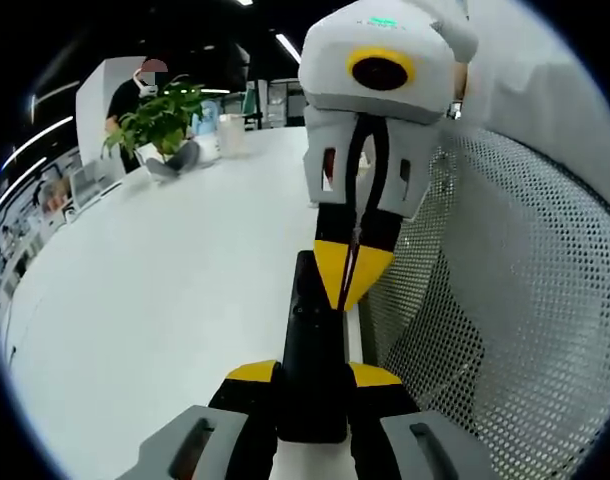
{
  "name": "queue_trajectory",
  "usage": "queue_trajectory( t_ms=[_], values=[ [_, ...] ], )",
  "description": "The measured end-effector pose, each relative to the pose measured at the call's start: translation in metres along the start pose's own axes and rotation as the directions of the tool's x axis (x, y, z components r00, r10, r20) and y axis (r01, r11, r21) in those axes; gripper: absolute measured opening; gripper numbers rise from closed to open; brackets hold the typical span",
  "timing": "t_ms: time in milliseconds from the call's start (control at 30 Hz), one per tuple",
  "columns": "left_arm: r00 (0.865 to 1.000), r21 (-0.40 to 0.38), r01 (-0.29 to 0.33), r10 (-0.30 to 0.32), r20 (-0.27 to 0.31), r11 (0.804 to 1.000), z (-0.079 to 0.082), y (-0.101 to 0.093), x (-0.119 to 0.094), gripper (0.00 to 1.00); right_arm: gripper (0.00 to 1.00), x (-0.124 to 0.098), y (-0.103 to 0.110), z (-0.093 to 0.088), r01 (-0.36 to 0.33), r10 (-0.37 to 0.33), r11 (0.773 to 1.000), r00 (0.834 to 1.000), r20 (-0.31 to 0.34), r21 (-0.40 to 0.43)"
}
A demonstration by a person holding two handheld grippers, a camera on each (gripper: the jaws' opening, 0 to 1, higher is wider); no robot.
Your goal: Press the specified remote control buttons in sequence, fully releasing each button before pressing the next.
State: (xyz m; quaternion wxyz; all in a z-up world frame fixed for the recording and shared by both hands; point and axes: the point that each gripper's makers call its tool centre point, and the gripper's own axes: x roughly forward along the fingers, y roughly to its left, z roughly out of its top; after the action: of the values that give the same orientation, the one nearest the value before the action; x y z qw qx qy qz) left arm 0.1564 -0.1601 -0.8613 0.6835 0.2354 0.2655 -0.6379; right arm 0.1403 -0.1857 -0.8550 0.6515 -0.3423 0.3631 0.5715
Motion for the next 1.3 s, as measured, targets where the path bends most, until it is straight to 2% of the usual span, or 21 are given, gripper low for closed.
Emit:
queue_trajectory(
  t_ms=[133,300,500,667,833,1133,1200,1300],
  values=[
    [1.000,0.001,0.001,-0.001,0.001,1.000,0.000,0.000,0.000,0.25,0.00,-0.002,-0.009,0.003,0.024,-0.025,1.000,1.000,0.012,0.017],
    [1.000,0.001,0.001,-0.001,0.001,1.000,0.000,0.000,0.000,0.25,0.00,0.001,-0.013,0.009,0.020,-0.020,1.000,1.000,0.017,0.011],
    [1.000,0.000,0.002,-0.002,0.001,1.000,0.000,0.000,0.000,0.25,0.00,0.006,-0.012,0.008,0.004,-0.008,0.995,0.999,-0.037,-0.099],
    [1.000,-0.003,0.000,0.000,0.002,1.000,0.000,0.001,0.000,0.25,0.00,0.008,-0.016,0.009,-0.014,0.005,0.995,0.995,-0.101,-0.096],
    [1.000,-0.002,0.000,0.000,0.002,1.000,0.000,0.001,0.001,0.25,0.00,0.008,-0.018,0.009,-0.034,0.027,0.998,0.991,-0.131,-0.050],
    [1.000,-0.002,-0.001,0.001,0.001,1.000,0.000,0.002,0.001,0.25,0.00,0.006,-0.018,0.007,-0.064,0.064,0.998,0.995,-0.076,0.009],
    [1.000,-0.003,-0.002,0.002,0.001,1.000,0.000,0.002,0.001,0.25,0.00,0.005,-0.018,0.007,-0.079,0.081,0.996,0.995,-0.064,0.040],
    [1.000,-0.003,-0.003,0.003,0.000,1.000,0.000,0.002,0.001,0.25,0.00,0.004,-0.017,0.008,-0.115,0.123,0.980,0.992,-0.039,0.164]
  ],
)
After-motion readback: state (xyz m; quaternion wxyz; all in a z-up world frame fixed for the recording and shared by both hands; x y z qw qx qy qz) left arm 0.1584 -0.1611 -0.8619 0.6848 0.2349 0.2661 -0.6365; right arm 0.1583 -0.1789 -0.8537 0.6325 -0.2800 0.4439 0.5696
